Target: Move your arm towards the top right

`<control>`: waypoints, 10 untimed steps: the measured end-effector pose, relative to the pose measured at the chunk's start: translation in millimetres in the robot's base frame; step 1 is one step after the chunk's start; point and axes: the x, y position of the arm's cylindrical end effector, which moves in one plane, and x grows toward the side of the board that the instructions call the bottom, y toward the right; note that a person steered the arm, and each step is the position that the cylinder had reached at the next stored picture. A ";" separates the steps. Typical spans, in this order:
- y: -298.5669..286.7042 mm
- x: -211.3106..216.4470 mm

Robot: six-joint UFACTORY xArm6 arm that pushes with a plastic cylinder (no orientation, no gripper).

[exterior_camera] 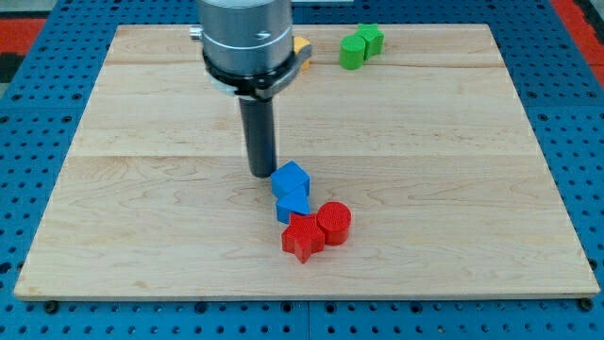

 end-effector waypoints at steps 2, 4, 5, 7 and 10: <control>3.3 -64.2; 7.6 -101.0; 17.1 -102.7; 101.2 -90.3; 271.8 -132.6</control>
